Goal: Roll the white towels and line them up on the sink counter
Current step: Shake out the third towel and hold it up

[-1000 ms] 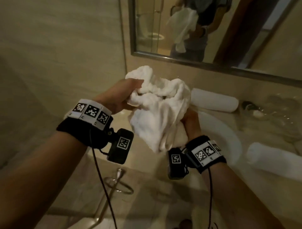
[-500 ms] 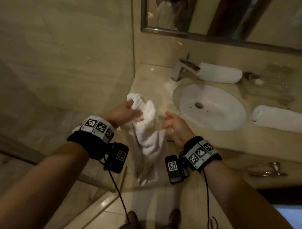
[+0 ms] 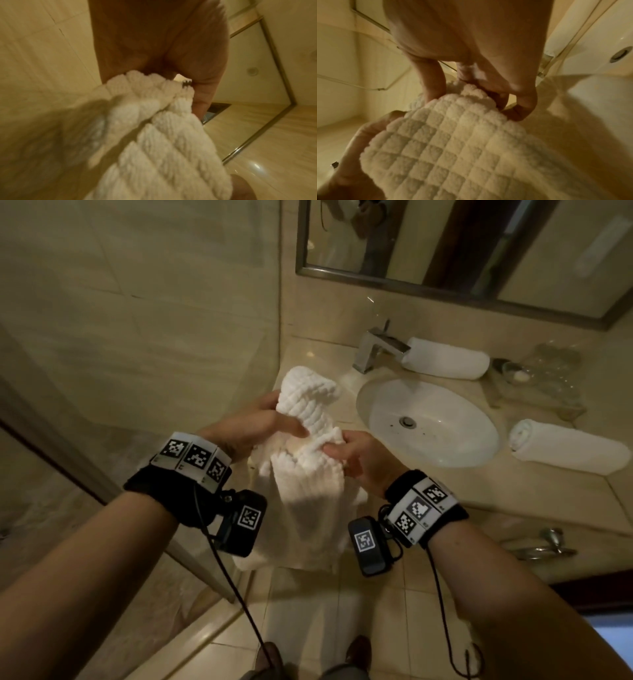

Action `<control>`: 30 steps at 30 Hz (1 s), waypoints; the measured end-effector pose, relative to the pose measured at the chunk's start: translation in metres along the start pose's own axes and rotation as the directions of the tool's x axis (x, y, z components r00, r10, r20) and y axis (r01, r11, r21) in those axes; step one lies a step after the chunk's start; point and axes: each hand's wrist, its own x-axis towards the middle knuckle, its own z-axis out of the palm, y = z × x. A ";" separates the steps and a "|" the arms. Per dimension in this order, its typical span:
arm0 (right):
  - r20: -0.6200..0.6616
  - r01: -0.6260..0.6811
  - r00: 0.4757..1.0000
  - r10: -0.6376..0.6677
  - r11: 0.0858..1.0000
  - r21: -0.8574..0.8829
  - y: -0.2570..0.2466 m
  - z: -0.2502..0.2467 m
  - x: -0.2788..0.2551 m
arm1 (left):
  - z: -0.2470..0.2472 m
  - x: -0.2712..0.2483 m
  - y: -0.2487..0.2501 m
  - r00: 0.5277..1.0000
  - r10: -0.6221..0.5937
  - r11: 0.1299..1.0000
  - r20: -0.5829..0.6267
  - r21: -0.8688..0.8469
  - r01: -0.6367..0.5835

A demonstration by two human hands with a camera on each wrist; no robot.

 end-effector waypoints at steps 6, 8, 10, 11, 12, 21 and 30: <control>-0.130 0.154 0.975 -0.178 0.972 -0.180 -0.009 0.016 -0.002 | 0.002 -0.007 0.009 0.976 0.062 0.998 -0.208 -0.020 -0.067; -0.115 0.185 0.970 -0.213 0.959 -0.214 -0.013 0.021 -0.002 | 0.003 -0.007 0.009 0.960 0.099 0.995 -0.261 0.037 -0.092; -0.056 0.208 0.973 -0.223 0.958 -0.195 -0.017 0.021 -0.004 | 0.003 -0.007 0.010 0.956 0.109 0.994 -0.274 0.026 -0.106; -0.013 0.213 0.976 -0.218 0.962 -0.173 -0.021 0.021 -0.006 | 0.004 -0.009 0.012 0.956 0.104 0.994 -0.274 -0.003 -0.109; 0.025 0.207 0.978 -0.206 0.967 -0.151 -0.023 0.019 -0.007 | 0.004 -0.010 0.014 0.957 0.098 0.993 -0.273 -0.044 -0.114; 0.054 0.196 0.980 -0.194 0.979 -0.052 -0.040 0.022 -0.005 | 0.007 -0.010 0.040 0.971 0.143 0.979 -0.191 -0.115 -0.167; -0.137 0.256 0.952 -0.272 0.959 -0.125 -0.039 0.019 0.007 | 0.001 -0.006 0.046 0.935 0.272 0.962 -0.227 0.083 -0.260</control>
